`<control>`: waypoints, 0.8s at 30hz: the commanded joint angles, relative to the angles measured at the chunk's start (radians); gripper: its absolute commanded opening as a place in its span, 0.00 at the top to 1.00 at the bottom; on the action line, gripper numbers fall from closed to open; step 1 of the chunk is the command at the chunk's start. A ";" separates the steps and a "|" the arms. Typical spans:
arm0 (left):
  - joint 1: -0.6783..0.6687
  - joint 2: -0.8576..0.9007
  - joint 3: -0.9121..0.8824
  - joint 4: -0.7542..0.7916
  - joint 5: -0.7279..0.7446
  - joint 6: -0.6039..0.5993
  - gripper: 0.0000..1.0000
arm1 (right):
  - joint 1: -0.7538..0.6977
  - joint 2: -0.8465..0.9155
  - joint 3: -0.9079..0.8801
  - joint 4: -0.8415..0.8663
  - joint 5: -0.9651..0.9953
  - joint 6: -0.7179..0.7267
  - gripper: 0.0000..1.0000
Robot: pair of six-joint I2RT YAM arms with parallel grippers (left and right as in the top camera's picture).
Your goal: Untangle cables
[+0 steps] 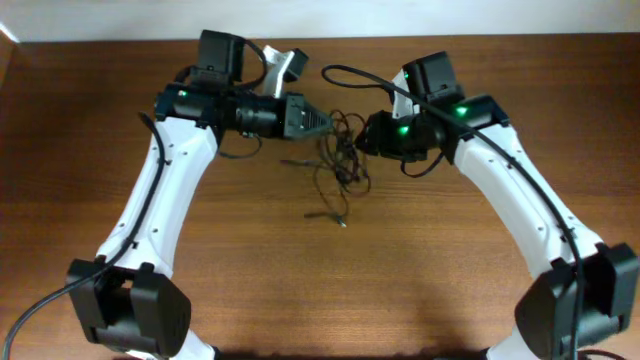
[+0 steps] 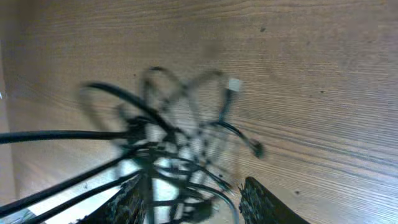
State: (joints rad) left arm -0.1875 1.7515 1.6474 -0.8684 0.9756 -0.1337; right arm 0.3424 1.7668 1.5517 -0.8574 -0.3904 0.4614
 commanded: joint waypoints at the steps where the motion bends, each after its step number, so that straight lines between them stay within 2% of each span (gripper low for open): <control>1: 0.015 0.000 0.015 0.049 0.137 -0.058 1.00 | 0.017 0.028 0.009 0.026 -0.013 0.030 0.51; 5: 0.015 0.000 0.015 0.126 0.173 -0.113 1.00 | 0.018 0.041 0.009 0.078 -0.053 0.052 0.52; 10: 0.015 0.000 0.015 0.133 0.174 -0.146 1.00 | 0.018 0.041 0.009 0.115 -0.069 0.072 0.51; 16: 0.012 0.000 0.015 0.312 0.377 -0.348 1.00 | 0.036 0.095 0.009 0.214 -0.089 0.127 0.51; 21: 0.012 0.000 0.015 0.377 0.429 -0.453 1.00 | 0.037 0.099 0.009 0.313 -0.084 0.181 0.52; 22: 0.012 0.000 0.015 0.420 0.451 -0.484 1.00 | 0.037 0.103 0.009 0.313 -0.076 0.187 0.58; 23: 0.012 0.000 0.015 0.489 0.461 -0.516 1.00 | 0.037 0.104 0.009 0.310 -0.076 0.187 0.69; 24: 0.012 0.000 0.015 0.510 0.460 -0.518 1.00 | 0.037 0.104 0.009 0.308 -0.076 0.186 0.73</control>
State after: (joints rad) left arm -0.1726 1.7523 1.6463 -0.4416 1.3682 -0.5735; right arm 0.3748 1.8572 1.5524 -0.5461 -0.4686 0.6357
